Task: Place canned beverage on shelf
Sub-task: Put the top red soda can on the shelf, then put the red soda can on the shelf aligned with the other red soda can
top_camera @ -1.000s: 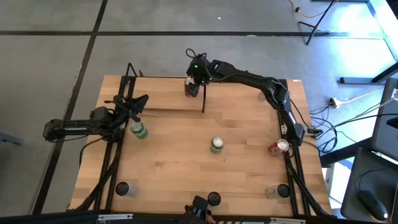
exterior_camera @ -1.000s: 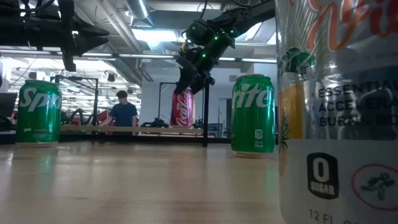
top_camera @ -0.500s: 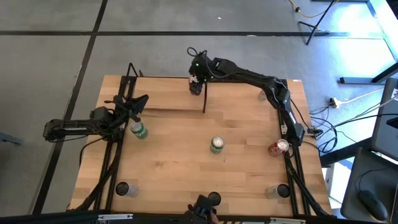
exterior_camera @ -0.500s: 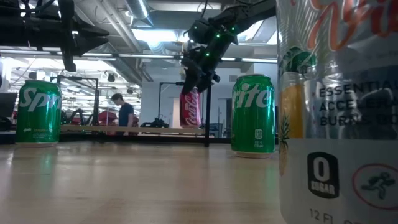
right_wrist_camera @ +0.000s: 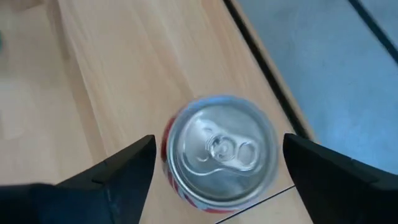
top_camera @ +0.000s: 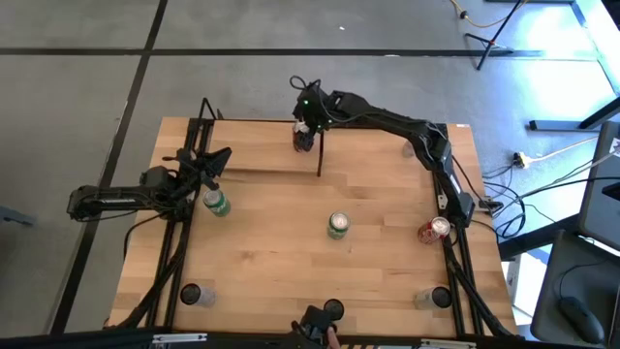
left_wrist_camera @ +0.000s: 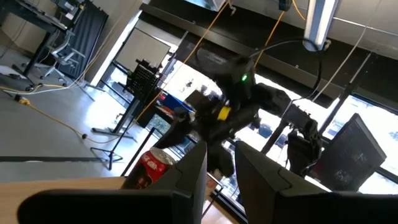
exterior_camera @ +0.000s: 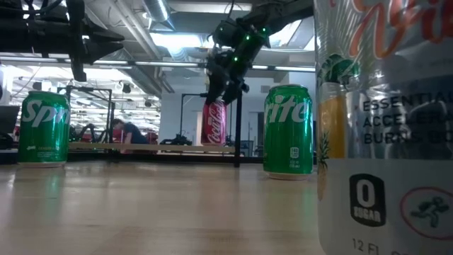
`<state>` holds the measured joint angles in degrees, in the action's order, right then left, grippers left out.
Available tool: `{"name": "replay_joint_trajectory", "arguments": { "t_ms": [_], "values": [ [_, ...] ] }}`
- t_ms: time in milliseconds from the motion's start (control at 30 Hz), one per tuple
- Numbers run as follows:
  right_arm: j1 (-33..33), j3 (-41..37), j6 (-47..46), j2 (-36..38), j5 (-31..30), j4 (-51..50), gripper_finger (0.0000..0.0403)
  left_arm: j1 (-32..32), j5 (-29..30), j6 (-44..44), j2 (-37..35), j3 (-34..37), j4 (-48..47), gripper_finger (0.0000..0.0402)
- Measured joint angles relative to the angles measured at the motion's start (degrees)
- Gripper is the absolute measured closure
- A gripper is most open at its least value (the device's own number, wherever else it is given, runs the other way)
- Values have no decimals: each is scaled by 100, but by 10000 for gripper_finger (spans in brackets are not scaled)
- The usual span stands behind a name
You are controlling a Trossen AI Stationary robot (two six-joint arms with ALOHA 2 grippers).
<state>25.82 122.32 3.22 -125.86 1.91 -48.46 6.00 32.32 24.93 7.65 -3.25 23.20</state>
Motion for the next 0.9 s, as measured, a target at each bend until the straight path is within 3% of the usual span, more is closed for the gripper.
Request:
{"name": "replay_joint_trajectory", "arguments": {
  "t_ms": [233, 467, 733, 900],
  "values": [
    [-22, 1279, 156, 33, 84, -942, 64, -2, 10, 2, 0, 0, 4, 325],
    [-247, 1054, 265, 942, 537, -1538, 68, 0, 165, 1, -2, 0, 1, 321],
    [-670, 1052, 464, 1648, 1254, -2606, 68, 0, -706, -157, 260, -418, -170, 266],
    [-990, 1047, 437, 1985, 1012, -3352, 68, -2, -1209, -597, 1133, -972, -183, 222]
  ]
}}
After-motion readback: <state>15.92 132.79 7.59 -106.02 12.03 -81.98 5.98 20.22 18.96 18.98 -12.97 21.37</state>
